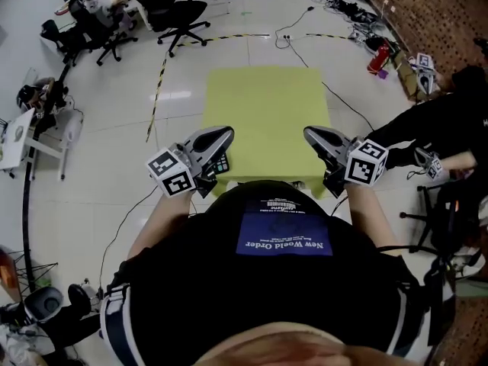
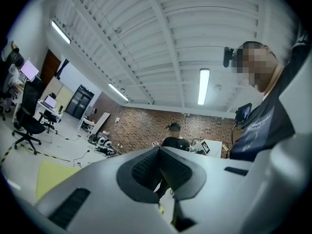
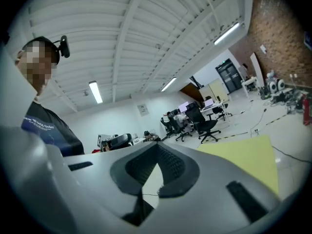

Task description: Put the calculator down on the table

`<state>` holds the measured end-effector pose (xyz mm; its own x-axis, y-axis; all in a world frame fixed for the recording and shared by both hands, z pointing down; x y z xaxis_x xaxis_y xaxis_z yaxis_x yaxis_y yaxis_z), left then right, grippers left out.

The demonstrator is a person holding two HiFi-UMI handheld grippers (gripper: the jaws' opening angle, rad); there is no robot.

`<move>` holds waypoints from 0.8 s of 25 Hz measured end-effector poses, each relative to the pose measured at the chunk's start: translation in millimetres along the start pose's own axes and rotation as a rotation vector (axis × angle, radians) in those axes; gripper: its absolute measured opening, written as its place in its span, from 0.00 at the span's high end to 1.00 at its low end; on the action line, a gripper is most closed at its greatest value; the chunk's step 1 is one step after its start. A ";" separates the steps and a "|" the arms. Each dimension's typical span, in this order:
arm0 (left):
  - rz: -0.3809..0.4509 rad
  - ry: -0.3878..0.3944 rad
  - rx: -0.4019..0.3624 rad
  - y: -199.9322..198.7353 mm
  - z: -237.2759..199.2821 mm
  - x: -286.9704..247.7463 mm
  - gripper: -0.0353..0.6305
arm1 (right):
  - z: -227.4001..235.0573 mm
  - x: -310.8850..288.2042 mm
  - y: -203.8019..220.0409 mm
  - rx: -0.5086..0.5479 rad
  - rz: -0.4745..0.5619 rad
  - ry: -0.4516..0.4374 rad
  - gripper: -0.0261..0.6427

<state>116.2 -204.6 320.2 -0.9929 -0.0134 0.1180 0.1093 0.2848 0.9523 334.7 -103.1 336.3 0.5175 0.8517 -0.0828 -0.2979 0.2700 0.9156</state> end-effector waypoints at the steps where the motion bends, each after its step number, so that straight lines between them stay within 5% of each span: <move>1: -0.008 0.007 0.003 1.9 -1.4 -4.0 0.94 | 5.0 4.6 5.8 -0.016 0.008 0.019 0.98; 7: -0.031 0.037 0.012 4.6 -4.0 -8.9 0.94 | 10.0 15.0 15.0 -0.027 0.035 0.071 0.98; 20: -0.012 0.005 0.011 5.7 -6.0 1.2 0.94 | 7.0 5.1 6.9 0.008 0.024 0.025 0.98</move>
<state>115.9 -208.7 327.4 -0.9939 -0.0213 0.1079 0.0968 0.2953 0.9505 340.9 -100.0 344.9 0.4898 0.8690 -0.0708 -0.3037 0.2462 0.9204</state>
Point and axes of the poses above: the fingertips, and each gripper's own axes: x backward along the fingers, z to its right, y out of its underside, the point moved 4 cm from there along x, backward along the fingers, and after that the axes turned 1 degree about -z, right-handed, at the moved point
